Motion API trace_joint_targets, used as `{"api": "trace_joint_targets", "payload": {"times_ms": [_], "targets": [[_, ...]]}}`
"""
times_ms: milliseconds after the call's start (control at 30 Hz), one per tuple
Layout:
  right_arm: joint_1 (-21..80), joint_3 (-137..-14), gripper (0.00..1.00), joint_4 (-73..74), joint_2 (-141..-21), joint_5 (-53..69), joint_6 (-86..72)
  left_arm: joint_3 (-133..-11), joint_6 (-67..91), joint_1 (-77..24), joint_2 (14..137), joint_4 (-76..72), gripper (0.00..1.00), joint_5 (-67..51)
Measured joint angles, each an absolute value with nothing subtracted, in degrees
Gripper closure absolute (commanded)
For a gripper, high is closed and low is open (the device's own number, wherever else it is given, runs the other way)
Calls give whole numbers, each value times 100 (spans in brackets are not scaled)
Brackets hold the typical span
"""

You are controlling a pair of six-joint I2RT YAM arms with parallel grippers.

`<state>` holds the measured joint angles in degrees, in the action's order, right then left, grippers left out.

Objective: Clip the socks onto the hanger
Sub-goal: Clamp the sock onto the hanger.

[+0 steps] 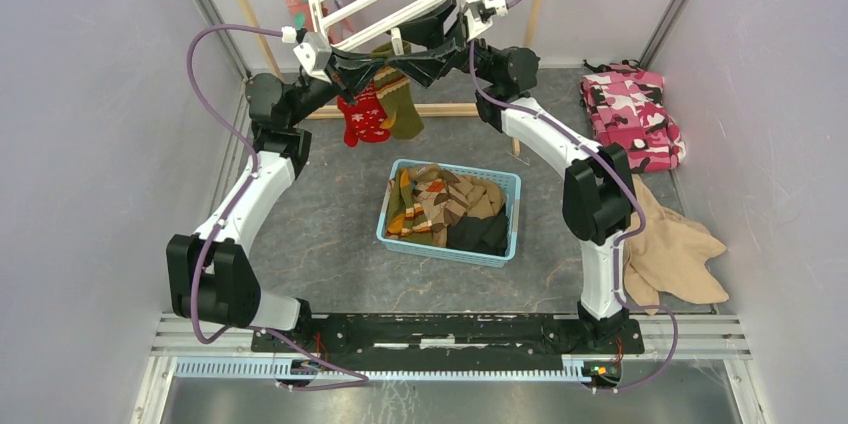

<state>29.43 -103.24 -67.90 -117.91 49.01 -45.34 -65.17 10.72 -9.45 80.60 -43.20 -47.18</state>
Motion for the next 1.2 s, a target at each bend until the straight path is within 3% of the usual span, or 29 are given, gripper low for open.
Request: {"api": "trace_joint_targets", "payload": {"times_ms": [300,700,933,1200], "targets": [[2832,-9032,8,-6864,-11172,4871,-4362,-6289,1085,-945,7883,-4215,53,-4687],[2580,-7950,6,-6969,-10466,4823,-4209,-5937,1087,-943,7192,-3900,49,-4475],[2582,-6997,3,-6731,-9876,4838,-3789,-5760,1085,-943,6473,-3105,32,-4160],[2582,-5789,2,-5131,-8547,4587,-2134,-5529,1083,-943,5048,-1826,16,-3933]]}}
